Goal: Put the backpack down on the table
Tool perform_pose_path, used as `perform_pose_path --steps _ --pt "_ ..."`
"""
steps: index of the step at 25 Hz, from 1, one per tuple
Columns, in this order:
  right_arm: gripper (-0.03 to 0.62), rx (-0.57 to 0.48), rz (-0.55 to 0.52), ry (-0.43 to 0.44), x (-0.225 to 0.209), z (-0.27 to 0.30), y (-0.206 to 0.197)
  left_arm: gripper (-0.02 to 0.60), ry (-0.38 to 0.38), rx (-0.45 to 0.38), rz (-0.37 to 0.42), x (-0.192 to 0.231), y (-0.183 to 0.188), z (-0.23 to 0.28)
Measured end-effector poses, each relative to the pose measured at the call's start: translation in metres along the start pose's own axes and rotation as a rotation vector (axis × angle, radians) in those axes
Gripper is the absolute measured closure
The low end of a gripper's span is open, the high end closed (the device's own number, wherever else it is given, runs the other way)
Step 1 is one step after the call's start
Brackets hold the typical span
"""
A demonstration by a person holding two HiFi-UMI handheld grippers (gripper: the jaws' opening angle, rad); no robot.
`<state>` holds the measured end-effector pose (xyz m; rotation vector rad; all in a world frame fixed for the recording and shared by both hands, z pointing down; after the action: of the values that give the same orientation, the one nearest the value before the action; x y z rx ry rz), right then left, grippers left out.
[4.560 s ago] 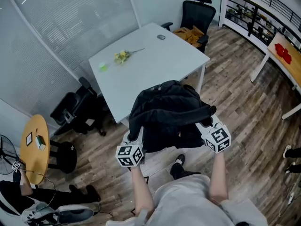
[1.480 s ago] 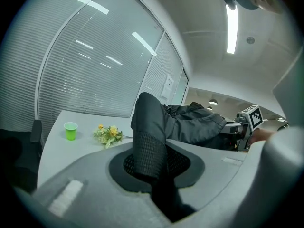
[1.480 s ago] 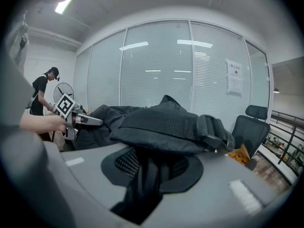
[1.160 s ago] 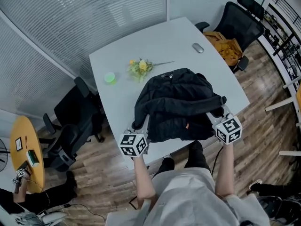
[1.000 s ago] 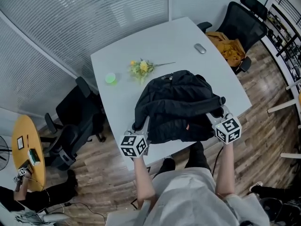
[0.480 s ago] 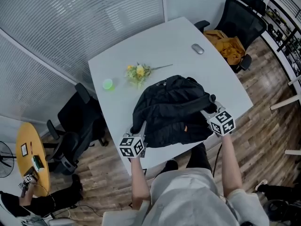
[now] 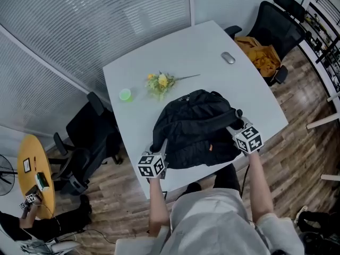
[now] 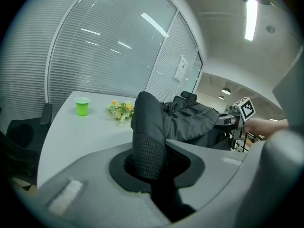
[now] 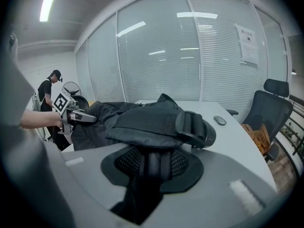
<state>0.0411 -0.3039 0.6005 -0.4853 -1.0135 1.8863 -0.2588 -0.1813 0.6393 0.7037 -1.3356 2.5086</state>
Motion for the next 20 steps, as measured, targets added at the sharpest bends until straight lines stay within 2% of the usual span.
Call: perform_pose_path --steps 8,20 --pt "0.480 0.018 -0.020 0.030 -0.008 0.018 -0.001 0.508 0.028 0.014 -0.009 0.013 -0.003 0.007" --pt "0.476 0.069 0.017 0.096 -0.031 0.051 -0.015 0.506 0.090 0.067 -0.004 0.028 -0.004 0.032"
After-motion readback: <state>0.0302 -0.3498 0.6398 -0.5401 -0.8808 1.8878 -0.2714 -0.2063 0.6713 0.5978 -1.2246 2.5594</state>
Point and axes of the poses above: the fingertips, and each gripper's own axes: z forward along the fingers, x to its left, y out of its top, the point moved 4 cm from there along -z, backward along the fingers, and after that the axes turned 11 degrees about -z, right-handed, at the moved point
